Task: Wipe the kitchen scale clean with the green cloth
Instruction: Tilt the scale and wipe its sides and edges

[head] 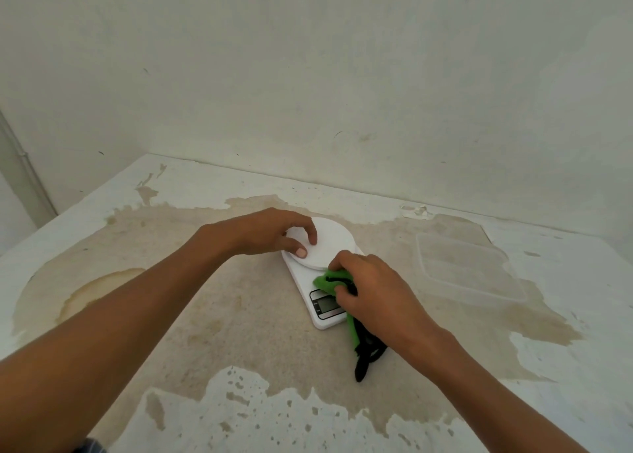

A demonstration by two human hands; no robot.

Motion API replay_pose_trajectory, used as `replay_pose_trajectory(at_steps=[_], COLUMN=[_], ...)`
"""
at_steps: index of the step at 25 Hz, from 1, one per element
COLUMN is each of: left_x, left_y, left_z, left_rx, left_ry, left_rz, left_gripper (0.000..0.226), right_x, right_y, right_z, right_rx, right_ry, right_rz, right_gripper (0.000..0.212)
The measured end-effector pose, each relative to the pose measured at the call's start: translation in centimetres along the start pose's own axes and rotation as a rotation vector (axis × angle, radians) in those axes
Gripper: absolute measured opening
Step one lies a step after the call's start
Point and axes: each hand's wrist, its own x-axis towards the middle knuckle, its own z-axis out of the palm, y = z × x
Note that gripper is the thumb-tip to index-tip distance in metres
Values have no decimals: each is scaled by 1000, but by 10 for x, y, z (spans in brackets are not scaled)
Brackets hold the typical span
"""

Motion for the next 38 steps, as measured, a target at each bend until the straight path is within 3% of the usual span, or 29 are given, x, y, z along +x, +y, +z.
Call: replay_pose_trajectory(at_steps=[5,9,15,19,23,26,29,32,34,36,38], left_x=[-7,-9,-15,-16,-18,-19,-21,-21,-20,-22,-29], left_y=[4,7,16,17,16,15,13,15,16,13,10], left_z=[-3,3,16,19,19,23,25,28,30,29,28], left_rx=[-17,7,104,135,173,198,194,195,198,170,103], left_ry=[-57,11,106,118,109,138,180,212,220,215,211], left_rz=[10,-14,-39,-47,-27,-28,-18,-12,-20,-17,-6], left_gripper=[38,35,38,39,41,42,41,42,41,40,38], right_x=[8,1,7,0,3,3,1,0,1,-2,-7], right_y=[16,-1,8,-7,3,-10,-1,3,-7,-14,-9], right_z=[-2,6,0,3,1,9,4,1,6,8,-1], right_rx=[-96,-91,-134,19,-125,-148,-29,-78,-89,36,258], right_ry=[79,44,88,18,117,105,83,128,108,59,18], right_rz=[76,-28,51,-33,105,46,31,97,29,-61,-31], right_gripper=[12,9,8,11,9,7,8,9,9,10,12])
